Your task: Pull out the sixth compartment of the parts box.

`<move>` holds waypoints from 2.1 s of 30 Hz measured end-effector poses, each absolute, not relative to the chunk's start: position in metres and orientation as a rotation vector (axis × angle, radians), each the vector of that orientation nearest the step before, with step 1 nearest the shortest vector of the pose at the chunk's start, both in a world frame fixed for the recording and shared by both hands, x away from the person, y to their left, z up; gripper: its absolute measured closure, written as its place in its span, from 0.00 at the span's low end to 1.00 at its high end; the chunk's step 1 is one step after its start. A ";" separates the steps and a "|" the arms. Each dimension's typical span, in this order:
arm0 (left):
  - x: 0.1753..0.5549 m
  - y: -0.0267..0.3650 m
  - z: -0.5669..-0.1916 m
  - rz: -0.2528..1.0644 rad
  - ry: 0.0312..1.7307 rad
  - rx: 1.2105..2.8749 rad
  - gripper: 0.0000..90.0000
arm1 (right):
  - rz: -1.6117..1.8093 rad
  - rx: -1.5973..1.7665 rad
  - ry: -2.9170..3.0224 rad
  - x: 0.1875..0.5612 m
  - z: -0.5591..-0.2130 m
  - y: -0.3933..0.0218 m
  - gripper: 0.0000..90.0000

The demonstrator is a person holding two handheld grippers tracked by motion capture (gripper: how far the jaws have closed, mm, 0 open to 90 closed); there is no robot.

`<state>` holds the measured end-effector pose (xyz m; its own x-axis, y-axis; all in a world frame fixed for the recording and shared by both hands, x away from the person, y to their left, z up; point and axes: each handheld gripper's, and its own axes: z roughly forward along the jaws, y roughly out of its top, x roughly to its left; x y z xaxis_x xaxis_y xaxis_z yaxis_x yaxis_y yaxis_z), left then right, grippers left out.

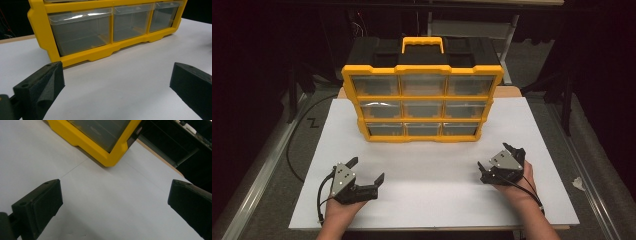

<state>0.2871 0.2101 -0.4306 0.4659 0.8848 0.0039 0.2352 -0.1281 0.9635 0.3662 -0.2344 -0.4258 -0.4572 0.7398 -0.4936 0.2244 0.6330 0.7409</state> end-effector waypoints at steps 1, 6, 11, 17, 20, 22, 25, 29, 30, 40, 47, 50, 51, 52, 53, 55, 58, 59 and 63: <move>0.287 0.210 -0.431 0.754 0.986 1.635 0.00 | 0.743 0.735 1.998 0.366 -0.426 -0.233 0.01; 0.287 0.210 -0.430 0.759 0.983 1.631 0.00 | 0.660 0.638 2.008 0.361 -0.426 -0.225 0.01; 0.287 0.210 -0.430 0.762 0.979 1.632 0.00 | 0.577 0.543 2.010 0.357 -0.426 -0.218 0.01; 0.286 0.210 -0.430 0.764 0.978 1.630 0.00 | 0.506 0.453 2.003 0.354 -0.425 -0.213 0.01; 0.286 0.210 -0.430 0.764 0.976 1.629 0.00 | 0.472 0.424 1.999 0.352 -0.425 -0.211 0.01; 0.287 0.210 -0.430 0.764 0.976 1.631 0.00 | 0.451 0.411 1.995 0.351 -0.425 -0.209 0.01; 0.287 0.210 -0.430 0.764 0.974 1.630 0.00 | 0.416 0.368 1.989 0.351 -0.425 -0.208 0.01; 0.286 0.210 -0.430 0.765 0.973 1.630 0.00 | 0.377 0.327 1.977 0.349 -0.425 -0.206 0.01; 0.286 0.210 -0.430 0.764 0.972 1.629 0.00 | 0.368 0.319 1.974 0.348 -0.425 -0.205 0.01; 0.286 0.210 -0.429 0.765 0.971 1.623 0.00 | 0.275 0.201 1.939 0.344 -0.424 -0.201 0.01; 0.286 0.210 -0.429 0.766 0.970 1.623 0.00 | 0.223 0.137 1.925 0.341 -0.426 -0.199 0.01; 0.286 0.210 -0.429 0.765 0.970 1.625 0.00 | 0.205 0.124 1.923 0.341 -0.426 -0.198 0.01; 0.286 0.210 -0.429 0.765 0.969 1.626 0.00 | 0.202 0.108 1.923 0.341 -0.427 -0.198 0.01; 0.286 0.210 -0.429 0.765 0.968 1.627 0.00 | 0.189 0.098 1.923 0.340 -0.427 -0.197 0.01; 0.286 0.210 -0.429 0.765 0.968 1.627 0.00 | 0.183 0.090 1.923 0.340 -0.427 -0.197 0.01; 0.286 0.210 -0.429 0.766 0.968 1.625 0.00 | 0.169 0.079 1.920 0.339 -0.428 -0.196 0.01; 0.286 0.210 -0.429 0.766 0.967 1.623 0.00 | 0.150 0.055 1.915 0.339 -0.429 -0.196 0.01; 0.286 0.210 -0.429 0.766 0.968 1.623 0.00 | 0.135 0.050 1.904 0.338 -0.429 -0.196 0.01; 0.286 0.210 -0.429 0.764 0.966 1.622 0.00 | 0.119 0.033 1.892 0.337 -0.429 -0.195 0.01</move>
